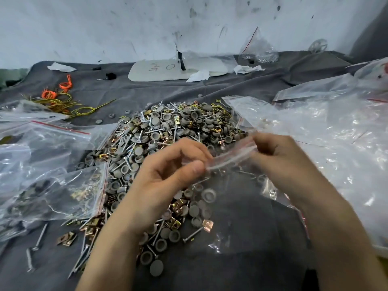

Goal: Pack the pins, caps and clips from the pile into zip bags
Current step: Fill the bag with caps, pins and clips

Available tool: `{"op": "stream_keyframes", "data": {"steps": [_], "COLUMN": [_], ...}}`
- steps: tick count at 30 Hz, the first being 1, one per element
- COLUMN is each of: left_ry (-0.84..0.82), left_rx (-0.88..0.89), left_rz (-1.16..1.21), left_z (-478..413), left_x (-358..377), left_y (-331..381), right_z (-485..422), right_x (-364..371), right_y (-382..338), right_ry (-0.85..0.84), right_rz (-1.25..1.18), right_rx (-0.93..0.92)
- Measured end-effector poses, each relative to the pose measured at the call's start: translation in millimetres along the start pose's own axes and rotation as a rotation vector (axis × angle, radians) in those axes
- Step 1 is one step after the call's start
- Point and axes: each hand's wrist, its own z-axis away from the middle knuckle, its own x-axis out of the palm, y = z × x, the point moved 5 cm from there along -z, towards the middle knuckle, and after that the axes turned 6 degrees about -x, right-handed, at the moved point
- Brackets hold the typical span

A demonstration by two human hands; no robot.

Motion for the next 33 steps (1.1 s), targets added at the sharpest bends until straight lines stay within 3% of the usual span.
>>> {"op": "stream_keyframes", "data": {"steps": [4, 6, 9, 13, 16, 18, 22, 26, 29, 33], "left_ry": [0.264, 0.353, 0.524, 0.633, 0.59, 0.475, 0.304, 0.203, 0.177, 0.172], "left_rx": [0.099, 0.131, 0.151, 0.113, 0.117, 0.152, 0.183, 0.262, 0.291, 0.293], "left_rz": [0.208, 0.278, 0.197, -0.052, -0.232, -0.413, -0.543, -0.665, -0.666, -0.614], "left_z": [0.2, 1.9, 5.7, 8.0, 8.3, 5.9, -0.1, -3.6, -3.9, -4.2], "left_x": [-21.9, -31.6, -41.7, -44.9, -43.4, -33.0, -11.2, 7.3, 11.5, 12.5], "left_y": [1.6, 0.5, -2.6, -4.0, 1.8, 7.1, 4.7, 3.9, 3.4, 2.7], "right_z": [7.7, 11.2, 14.3, 13.3, 6.6, -1.5, -1.5, 12.1, 14.4, 15.0], "right_x": [46.2, 64.6, 79.3, 79.1, 66.3, 41.6, -13.2, -12.0, 0.2, 1.4], "right_y": [26.4, 23.0, 15.0, 9.7, 14.0, 13.5, -9.0, -40.1, -47.0, -48.4], "right_ry": [-0.422, -0.558, -0.64, -0.577, -0.443, -0.226, 0.234, 0.23, 0.129, 0.05], "right_rz": [0.1, 0.191, 0.553, 0.649, 0.324, 0.155, -0.112, -0.105, 0.126, 0.184], "right_rx": [0.247, 0.199, 0.044, -0.025, 0.105, 0.107, -0.215, -0.485, -0.524, -0.52]}}
